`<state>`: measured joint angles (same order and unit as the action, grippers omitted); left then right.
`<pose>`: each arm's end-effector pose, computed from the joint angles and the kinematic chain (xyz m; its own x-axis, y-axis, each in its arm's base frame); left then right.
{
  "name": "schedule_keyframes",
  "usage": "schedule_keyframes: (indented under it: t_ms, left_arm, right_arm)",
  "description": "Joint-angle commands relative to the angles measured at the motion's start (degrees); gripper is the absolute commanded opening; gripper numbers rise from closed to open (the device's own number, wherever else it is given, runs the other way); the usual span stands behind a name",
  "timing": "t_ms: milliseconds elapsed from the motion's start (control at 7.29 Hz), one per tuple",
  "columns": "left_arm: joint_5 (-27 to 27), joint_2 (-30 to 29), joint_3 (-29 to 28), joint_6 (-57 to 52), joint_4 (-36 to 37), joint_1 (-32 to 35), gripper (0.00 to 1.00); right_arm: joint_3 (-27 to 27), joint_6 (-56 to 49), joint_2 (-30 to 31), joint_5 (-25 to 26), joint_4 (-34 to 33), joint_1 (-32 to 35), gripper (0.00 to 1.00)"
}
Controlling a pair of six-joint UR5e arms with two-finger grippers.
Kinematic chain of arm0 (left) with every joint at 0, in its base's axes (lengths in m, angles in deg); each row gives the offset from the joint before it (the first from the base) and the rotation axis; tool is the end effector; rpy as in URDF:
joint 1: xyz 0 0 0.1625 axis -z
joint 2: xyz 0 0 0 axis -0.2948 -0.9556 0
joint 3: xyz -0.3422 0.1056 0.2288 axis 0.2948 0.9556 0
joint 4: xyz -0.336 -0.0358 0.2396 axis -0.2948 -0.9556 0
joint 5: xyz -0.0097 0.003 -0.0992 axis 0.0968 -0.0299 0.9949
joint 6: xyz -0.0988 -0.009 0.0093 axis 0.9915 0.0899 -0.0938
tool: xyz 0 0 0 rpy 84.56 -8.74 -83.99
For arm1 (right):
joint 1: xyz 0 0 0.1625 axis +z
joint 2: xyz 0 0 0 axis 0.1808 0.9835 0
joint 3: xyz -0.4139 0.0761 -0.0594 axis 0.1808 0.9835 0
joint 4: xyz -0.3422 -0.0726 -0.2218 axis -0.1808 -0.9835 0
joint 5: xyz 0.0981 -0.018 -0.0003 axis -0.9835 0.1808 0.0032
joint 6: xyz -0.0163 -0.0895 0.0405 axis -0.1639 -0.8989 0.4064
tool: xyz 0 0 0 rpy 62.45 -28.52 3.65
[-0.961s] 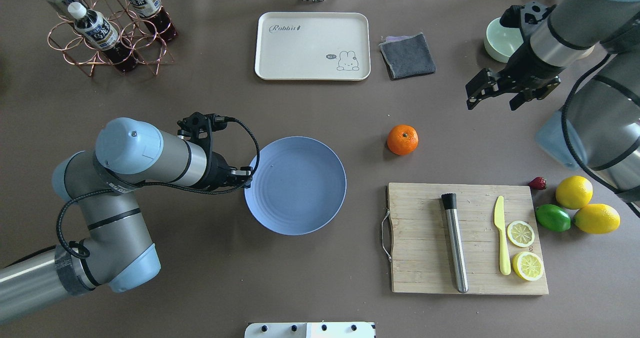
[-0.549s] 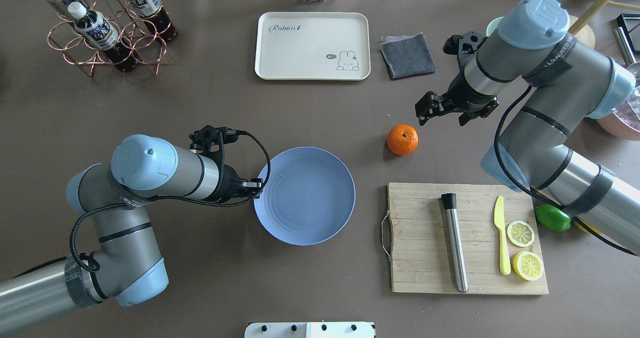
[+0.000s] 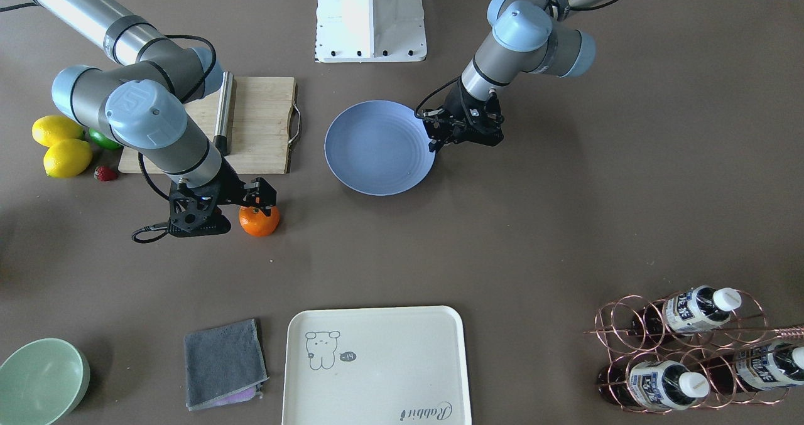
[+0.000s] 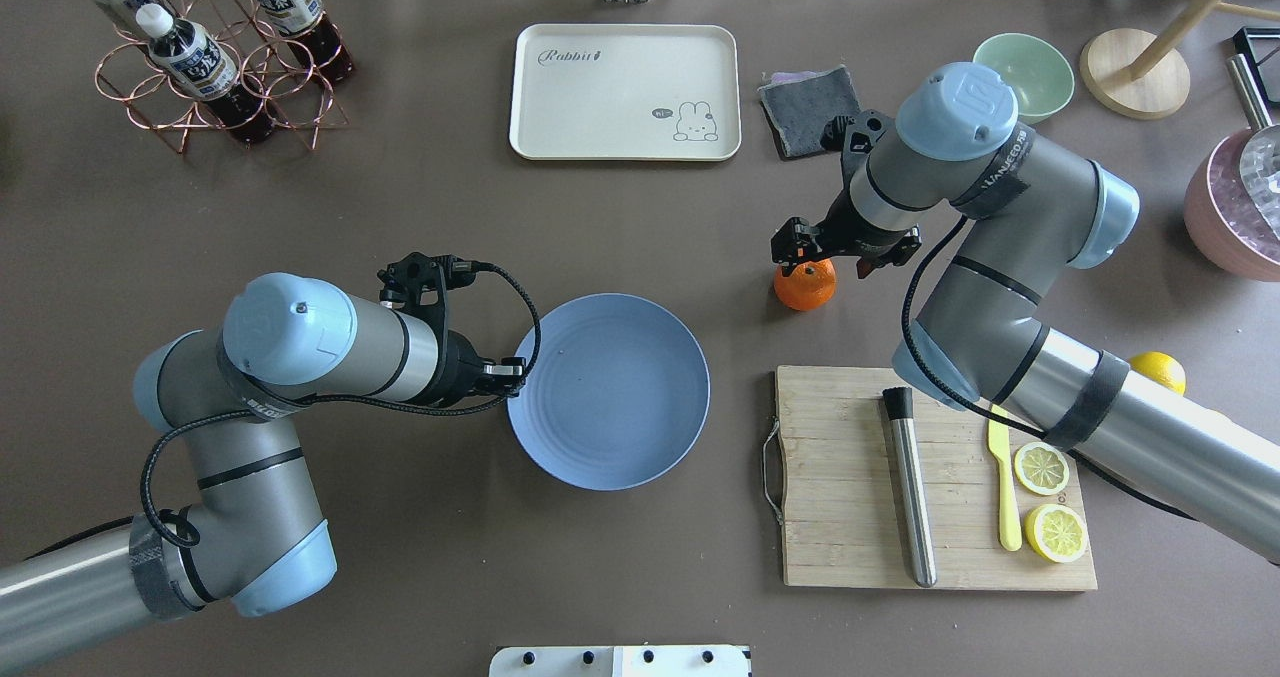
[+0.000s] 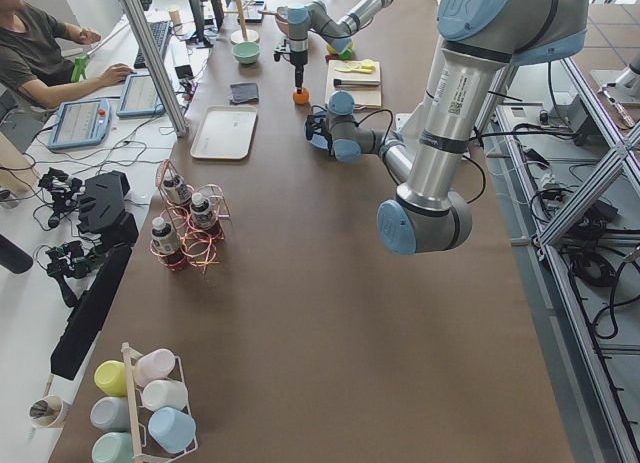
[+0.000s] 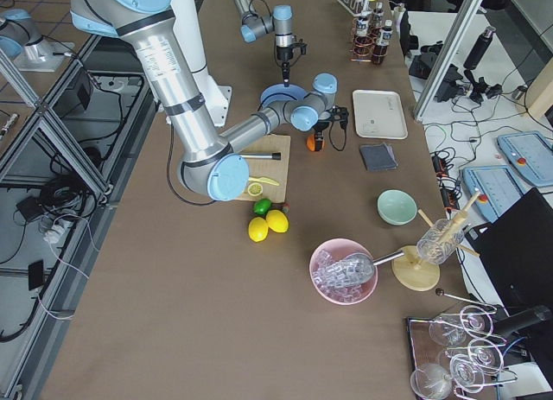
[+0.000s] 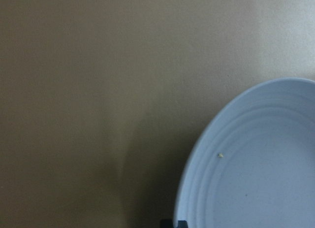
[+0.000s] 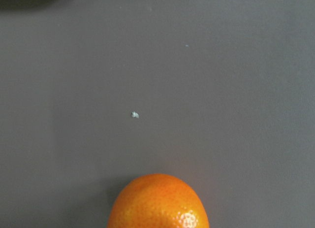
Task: Pick orange to plate
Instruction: 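Lower the right gripper onto the orange and grasp it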
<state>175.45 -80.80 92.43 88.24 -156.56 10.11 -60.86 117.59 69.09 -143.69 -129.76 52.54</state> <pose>0.5154 -0.3813 0.2996 0.4002 0.0304 -0.9159 0.1049 0.9914 0.0787 -0.4552 -0.5247 0.3591 0.6474 -0.0124 0.7620 -0.0079 0.9997 0.0230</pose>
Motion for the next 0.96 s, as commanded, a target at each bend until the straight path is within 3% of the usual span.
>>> schedule_keyframes:
  t_ms: [0, 137, 275, 549, 824]
  left_arm:
    - [0.0, 0.2, 0.1, 0.0, 0.0, 0.1, 0.00]
    - [-0.1, 0.3, 0.2, 0.0, 0.0, 0.2, 0.00]
    - [-0.1, 0.3, 0.4, 0.0, 0.0, 0.2, 0.00]
    - [-0.2, 0.4, 0.3, 0.0, 0.0, 0.1, 0.00]
    - [-0.2, 0.3, 0.0, 0.0, 0.0, 0.0, 0.00]
  right_arm:
    - [0.6, 0.6, -0.3, 1.5, -0.1, -1.4, 0.98]
    - [0.6, 1.6, -0.2, 1.6, 0.0, -1.8, 0.97]
    - [0.6, 1.7, -0.2, 1.7, 0.0, -2.0, 0.88]
    - [0.6, 1.4, -0.2, 1.6, 0.0, -1.7, 0.00]
    - [-0.4, 1.9, -2.3, 0.8, -0.8, -0.9, 0.00]
